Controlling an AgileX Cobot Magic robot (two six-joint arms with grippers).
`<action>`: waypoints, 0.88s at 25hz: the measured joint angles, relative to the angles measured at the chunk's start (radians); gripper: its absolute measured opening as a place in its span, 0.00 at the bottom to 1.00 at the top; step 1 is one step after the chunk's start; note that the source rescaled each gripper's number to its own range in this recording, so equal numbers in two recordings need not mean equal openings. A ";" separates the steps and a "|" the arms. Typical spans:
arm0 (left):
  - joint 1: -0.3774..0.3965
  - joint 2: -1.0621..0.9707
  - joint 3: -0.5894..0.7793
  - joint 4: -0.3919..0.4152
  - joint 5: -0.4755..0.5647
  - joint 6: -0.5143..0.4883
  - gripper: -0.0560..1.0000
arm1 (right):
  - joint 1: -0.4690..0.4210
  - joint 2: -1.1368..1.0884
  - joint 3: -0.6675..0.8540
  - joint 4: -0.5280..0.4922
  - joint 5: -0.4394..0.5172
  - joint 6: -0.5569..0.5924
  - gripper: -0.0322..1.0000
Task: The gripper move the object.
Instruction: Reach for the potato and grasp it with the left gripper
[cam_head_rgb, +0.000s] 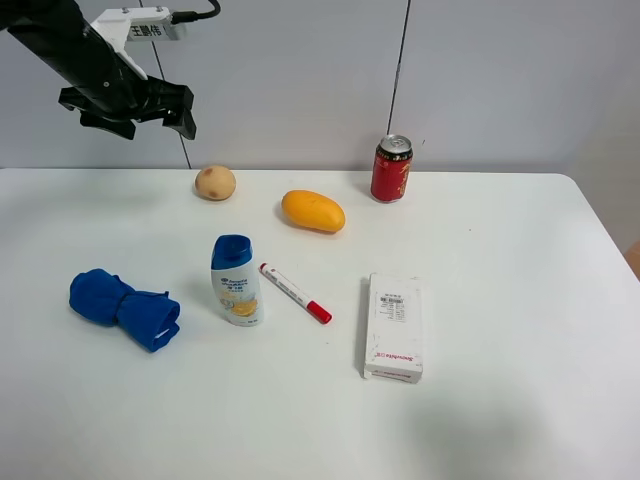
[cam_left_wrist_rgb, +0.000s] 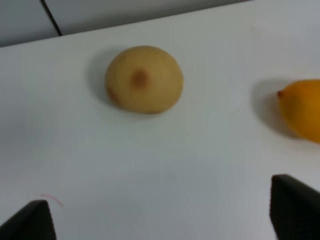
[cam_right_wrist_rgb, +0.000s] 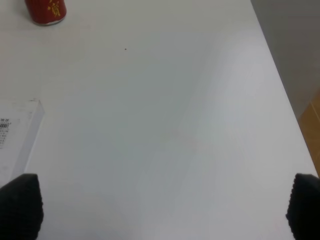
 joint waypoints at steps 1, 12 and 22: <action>0.002 0.034 -0.031 0.000 -0.001 0.000 0.85 | 0.000 0.000 0.000 0.000 0.000 0.000 1.00; 0.010 0.330 -0.278 -0.008 -0.058 0.005 0.85 | 0.000 0.000 0.000 0.000 0.000 0.000 1.00; 0.028 0.469 -0.336 -0.008 -0.141 0.050 0.85 | 0.000 0.000 0.000 0.000 0.000 0.000 1.00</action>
